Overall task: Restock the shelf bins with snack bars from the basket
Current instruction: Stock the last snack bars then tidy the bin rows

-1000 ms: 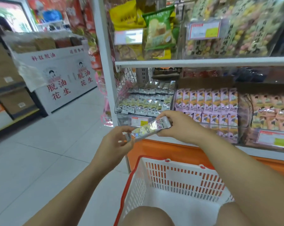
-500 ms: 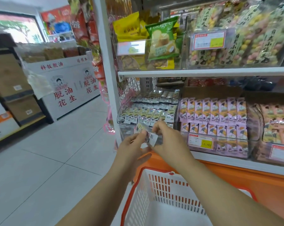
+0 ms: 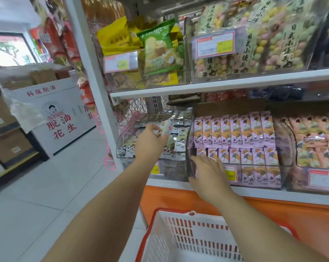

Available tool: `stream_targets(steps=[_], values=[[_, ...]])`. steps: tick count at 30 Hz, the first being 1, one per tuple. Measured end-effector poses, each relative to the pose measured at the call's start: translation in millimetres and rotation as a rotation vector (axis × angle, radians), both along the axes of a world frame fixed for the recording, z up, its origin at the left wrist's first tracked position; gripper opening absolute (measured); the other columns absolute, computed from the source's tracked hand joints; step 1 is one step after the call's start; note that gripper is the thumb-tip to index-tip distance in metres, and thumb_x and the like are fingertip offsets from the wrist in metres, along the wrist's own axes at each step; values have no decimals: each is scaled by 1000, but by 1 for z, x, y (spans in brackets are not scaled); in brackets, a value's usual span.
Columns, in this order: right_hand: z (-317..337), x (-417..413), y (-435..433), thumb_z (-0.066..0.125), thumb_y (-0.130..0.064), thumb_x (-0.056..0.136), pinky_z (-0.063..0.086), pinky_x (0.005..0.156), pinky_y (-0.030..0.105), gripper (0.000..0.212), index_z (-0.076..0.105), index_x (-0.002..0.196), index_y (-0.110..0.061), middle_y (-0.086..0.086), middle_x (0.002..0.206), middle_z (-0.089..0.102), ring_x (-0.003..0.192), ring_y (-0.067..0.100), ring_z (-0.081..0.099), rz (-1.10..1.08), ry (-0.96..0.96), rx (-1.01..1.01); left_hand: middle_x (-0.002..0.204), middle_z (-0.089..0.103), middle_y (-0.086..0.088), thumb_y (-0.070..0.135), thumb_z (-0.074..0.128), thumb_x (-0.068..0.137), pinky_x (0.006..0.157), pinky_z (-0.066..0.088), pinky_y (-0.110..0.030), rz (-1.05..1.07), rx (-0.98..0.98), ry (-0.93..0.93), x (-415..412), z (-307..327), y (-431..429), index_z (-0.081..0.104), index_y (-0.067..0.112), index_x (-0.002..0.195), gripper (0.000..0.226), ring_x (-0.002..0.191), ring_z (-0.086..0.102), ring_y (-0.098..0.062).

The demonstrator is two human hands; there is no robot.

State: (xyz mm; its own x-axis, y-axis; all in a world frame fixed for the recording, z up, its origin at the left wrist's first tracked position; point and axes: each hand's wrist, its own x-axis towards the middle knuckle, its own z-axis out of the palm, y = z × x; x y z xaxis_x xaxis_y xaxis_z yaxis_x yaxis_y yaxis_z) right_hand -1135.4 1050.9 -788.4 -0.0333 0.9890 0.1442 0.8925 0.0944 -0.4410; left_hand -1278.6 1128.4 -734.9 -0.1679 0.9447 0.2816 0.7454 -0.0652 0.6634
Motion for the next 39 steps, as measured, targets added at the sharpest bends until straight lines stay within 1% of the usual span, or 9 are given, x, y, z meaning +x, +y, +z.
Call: stream_targets(steps=[6, 9, 13, 18, 22, 26, 29, 33, 39], values=[[-1, -3, 0, 52, -28, 93, -2, 118, 43, 54, 34, 144, -28, -7, 147, 39, 140, 15, 25, 4, 33, 40, 94, 67, -9, 36, 52, 96, 64, 50, -32, -85, -109, 99, 19, -11, 17, 58, 15, 118, 31, 74, 60, -24], [-1, -4, 1, 51, -29, 94, -2, 118, 43, 52, 35, 144, -29, -7, 145, 41, 139, 16, 27, -17, 57, 57, 105, 65, -8, 27, 47, 99, 53, 42, -27, -133, -64, 78, 17, -18, 11, 55, 13, 123, 29, 67, 53, -14], [-1, -5, 1, 53, -29, 94, -1, 118, 44, 52, 37, 143, -28, -6, 144, 43, 138, 16, 29, -17, 74, 52, 122, 59, -8, 25, 46, 99, 66, 43, -27, -203, -120, 124, 10, -15, 6, 50, 16, 132, 35, 81, 54, -18], [18, 2, -1, 59, -21, 92, 38, 103, 31, 43, 50, 134, -22, -3, 128, 57, 116, 16, 51, 42, 311, 132, 130, 54, -4, 27, 50, 97, 85, 50, -34, -191, -16, 130, -1, -13, -18, 46, 21, 136, 40, 91, 57, -16], [33, 11, -23, 58, -19, 94, 45, 73, 12, 27, 59, 120, -23, -6, 101, 62, 85, 5, 58, 296, 464, -29, 113, 59, 10, 14, 50, 95, 77, 43, -17, -266, 198, 41, -18, -49, -72, 61, 21, 119, 27, 96, 55, -5], [-20, 26, -34, 63, -18, 90, 49, 78, 19, 19, 65, 109, -22, -2, 96, 67, 85, 7, 64, 344, 447, -268, 85, 66, 20, 8, 58, 91, 68, 41, -7, -208, 129, -148, -46, -123, -104, 66, 30, 90, 24, 78, 58, 8], [-91, 35, -37, 60, -8, 91, 49, 78, 22, 18, 65, 107, -15, -10, 89, 65, 74, -6, 62, 329, 428, -477, 85, 66, 20, 1, 57, 90, 68, 38, -2, -217, -13, -169, -60, -186, -121, 66, 27, 88, 28, 76, 59, 8], [-184, 49, -45, 62, -21, 91, 48, 83, 24, 25, 62, 116, -17, -2, 98, 65, 94, 12, 63, 292, 247, -822, 100, 66, 11, 13, 53, 91, 84, 46, -17, -398, -321, 26, -57, -264, -131, 68, 19, 101, 19, 87, 61, -7], [-276, 60, -84, 52, -30, 97, 38, 99, 25, 43, 48, 137, -14, 0, 135, 48, 124, 18, 48, 362, -82, -1195, 138, 50, -2, 10, 39, 98, 95, 32, -18, -742, -1019, 369, -41, -344, -150, 48, 18, 136, 40, 124, 47, -15]])
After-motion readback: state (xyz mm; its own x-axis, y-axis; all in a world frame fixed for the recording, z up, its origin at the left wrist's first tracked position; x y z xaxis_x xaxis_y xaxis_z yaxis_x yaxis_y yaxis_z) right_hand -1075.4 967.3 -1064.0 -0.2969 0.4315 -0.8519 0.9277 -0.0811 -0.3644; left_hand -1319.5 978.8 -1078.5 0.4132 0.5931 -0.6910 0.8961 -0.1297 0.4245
